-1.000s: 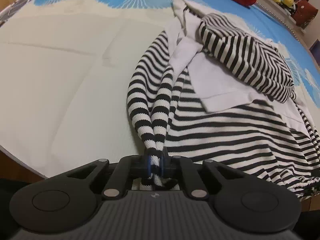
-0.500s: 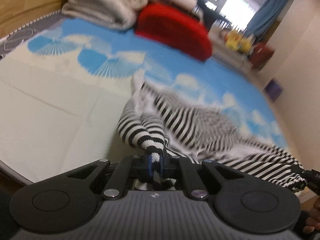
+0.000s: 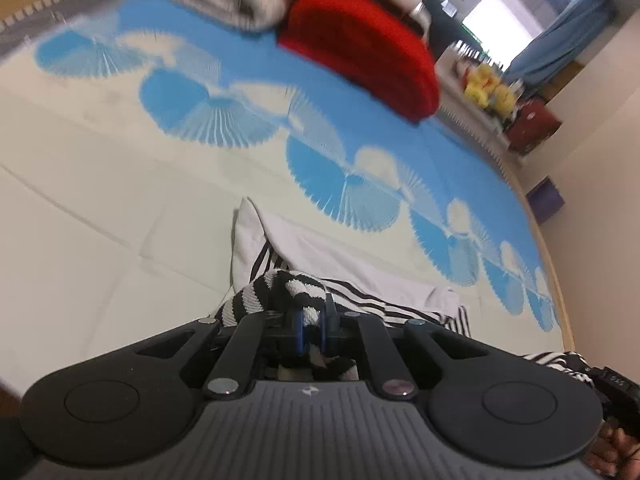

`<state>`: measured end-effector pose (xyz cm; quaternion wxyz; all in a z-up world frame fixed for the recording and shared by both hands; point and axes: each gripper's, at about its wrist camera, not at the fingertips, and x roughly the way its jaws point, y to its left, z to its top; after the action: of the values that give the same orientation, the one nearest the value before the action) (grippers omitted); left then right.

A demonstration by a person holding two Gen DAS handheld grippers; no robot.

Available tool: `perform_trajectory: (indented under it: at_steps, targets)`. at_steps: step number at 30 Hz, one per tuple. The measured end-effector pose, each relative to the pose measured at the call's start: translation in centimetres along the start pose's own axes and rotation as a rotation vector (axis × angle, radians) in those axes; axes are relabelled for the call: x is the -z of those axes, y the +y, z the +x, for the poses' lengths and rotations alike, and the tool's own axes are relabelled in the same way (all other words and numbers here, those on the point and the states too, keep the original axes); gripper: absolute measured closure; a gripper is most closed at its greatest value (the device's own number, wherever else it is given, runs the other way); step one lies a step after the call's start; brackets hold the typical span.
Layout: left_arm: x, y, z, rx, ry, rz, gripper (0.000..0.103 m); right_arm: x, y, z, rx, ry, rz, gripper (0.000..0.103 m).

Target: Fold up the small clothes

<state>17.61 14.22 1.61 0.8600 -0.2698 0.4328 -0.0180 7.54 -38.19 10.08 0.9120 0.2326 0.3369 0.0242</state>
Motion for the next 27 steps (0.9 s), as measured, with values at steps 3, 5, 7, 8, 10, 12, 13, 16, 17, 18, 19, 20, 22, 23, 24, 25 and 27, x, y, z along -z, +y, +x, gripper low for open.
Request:
perform_trajectory:
  at_steps: [3,5,7,8,10,12,13,16,17,18,19,20,22,23,24,25,27]
  targets:
    - [-3.1,0.7,4.6,0.002,0.094,0.052,0.093,-1.7,-0.6,5.1,0.012,0.057,-0.039,0.095]
    - [-4.1,1.7,6.9,0.009,0.113,0.057,0.090,-2.4,-0.9,8.3,0.029,0.107,-0.074,0.094]
    - [-3.9,2.8,9.0,0.043,0.103,0.080,0.087,-2.6,-1.5,11.3,0.041,0.160,-0.087,0.093]
    - [-3.3,3.6,9.7,0.048,0.095,0.075,0.083,-2.5,-2.0,12.5,0.057,0.175,-0.072,0.091]
    - [-2.9,4.9,11.1,-0.007,0.150,-0.025,0.082,-1.7,-3.3,14.1,0.072,0.182,-0.022,0.087]
    - [-3.7,5.1,10.2,0.061,0.072,-0.051,0.076,-1.4,-4.3,15.3,0.142,0.225,0.019,0.078]
    - [-4.1,5.1,9.8,0.065,0.030,-0.031,0.069,-1.5,-4.5,15.0,0.141,0.192,0.039,0.078]
    - [-4.7,5.5,8.9,0.029,-0.032,0.016,0.064,-2.6,-4.6,13.4,0.132,0.079,0.019,0.065]
    - [-4.7,5.9,8.8,0.026,-0.025,0.031,0.063,-2.7,-4.7,13.0,0.139,0.055,0.011,0.063]
    - [-4.7,6.1,8.8,0.026,-0.010,0.049,0.061,-2.7,-5.0,12.7,0.143,0.044,0.006,0.063]
    - [-4.5,6.1,8.7,0.028,0.008,0.075,0.054,-2.7,-5.3,12.6,0.146,0.051,-0.004,0.063]
    - [-4.4,6.0,8.6,0.029,0.023,0.105,0.044,-2.4,-5.5,12.6,0.146,0.068,-0.024,0.063]
    - [-3.6,5.4,8.1,0.033,0.047,0.226,0.033,-1.8,-5.6,12.7,0.121,0.114,-0.085,0.063]
    - [-2.9,5.1,7.7,0.031,0.050,0.281,0.028,-1.4,-5.6,12.7,0.098,0.143,-0.118,0.063]
    - [-2.2,4.7,7.5,0.027,0.055,0.348,0.026,-1.1,-5.5,12.9,0.084,0.166,-0.144,0.063]
    - [-1.3,4.4,7.1,0.026,0.064,0.403,0.022,-0.8,-5.5,12.7,0.073,0.186,-0.170,0.063]
    - [0.4,3.9,7.3,0.032,0.111,0.509,0.019,-0.5,-5.3,12.2,0.056,0.198,-0.213,0.061]
